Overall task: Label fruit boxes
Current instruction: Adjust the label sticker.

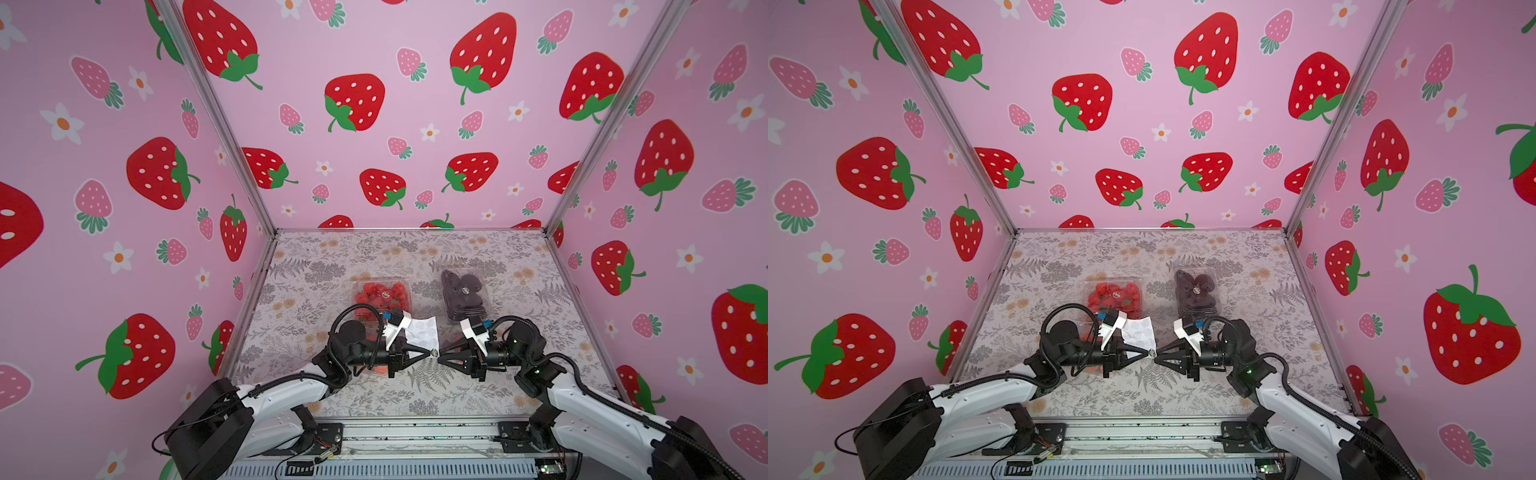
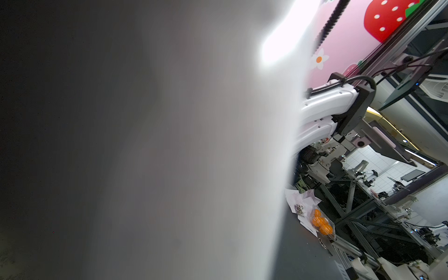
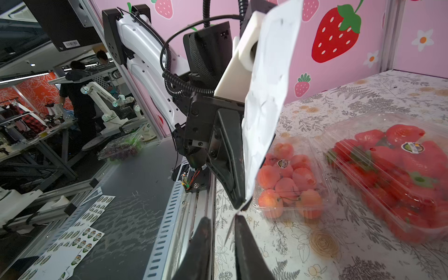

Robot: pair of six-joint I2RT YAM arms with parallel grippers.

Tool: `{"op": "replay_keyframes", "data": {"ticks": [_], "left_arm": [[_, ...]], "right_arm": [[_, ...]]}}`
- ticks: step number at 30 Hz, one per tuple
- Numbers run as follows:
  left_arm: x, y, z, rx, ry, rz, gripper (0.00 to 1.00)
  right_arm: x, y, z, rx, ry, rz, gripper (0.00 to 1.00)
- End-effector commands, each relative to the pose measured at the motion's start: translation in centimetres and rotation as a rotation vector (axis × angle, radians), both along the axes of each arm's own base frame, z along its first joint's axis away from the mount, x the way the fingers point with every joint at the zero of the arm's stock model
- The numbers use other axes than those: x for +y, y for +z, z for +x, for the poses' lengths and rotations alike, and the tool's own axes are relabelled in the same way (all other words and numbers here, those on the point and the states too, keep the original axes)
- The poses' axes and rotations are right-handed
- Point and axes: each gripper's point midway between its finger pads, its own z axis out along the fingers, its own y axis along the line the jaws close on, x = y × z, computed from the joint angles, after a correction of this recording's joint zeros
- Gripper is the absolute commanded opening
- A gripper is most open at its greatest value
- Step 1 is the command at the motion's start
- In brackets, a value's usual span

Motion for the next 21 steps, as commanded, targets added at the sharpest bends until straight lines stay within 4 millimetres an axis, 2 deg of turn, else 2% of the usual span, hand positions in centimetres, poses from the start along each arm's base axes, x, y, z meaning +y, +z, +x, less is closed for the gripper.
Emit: {"op": "replay_keyframes", "data": {"ticks": [1, 3, 8, 14, 18, 21], "left_arm": [[0.3, 0.7, -0.4, -0.023, -0.010, -0.024, 0.00], [0.2, 0.7, -0.5, -0.024, -0.015, -0.026, 0.00], [0.2, 0.7, -0.7, -0.024, -0.025, -0.027, 0.00], [-0.1, 0.9, -1.0, -0.032, -0.042, -0.041, 0.00], [-0.6, 0.7, -0.5, -0.018, -0.047, -0.049, 0.00], [-0.3, 0.4, 0.0, -0.012, -0.023, -0.050, 0.00]], "right_arm": [[0.5, 0.7, 1.1, -0.008, -0.023, -0.001, 0.22], [0.6, 0.9, 1.2, -0.003, -0.014, 0.003, 0.19], [0.9, 0.7, 1.4, 0.001, -0.004, 0.000, 0.00], [1.3, 0.1, 1.5, 0.016, 0.017, -0.009, 0.00], [1.5, 0.2, 0.1, 0.029, 0.121, 0.007, 0.00], [0.7, 0.3, -1.0, 0.017, 0.167, 0.018, 0.00]]}}
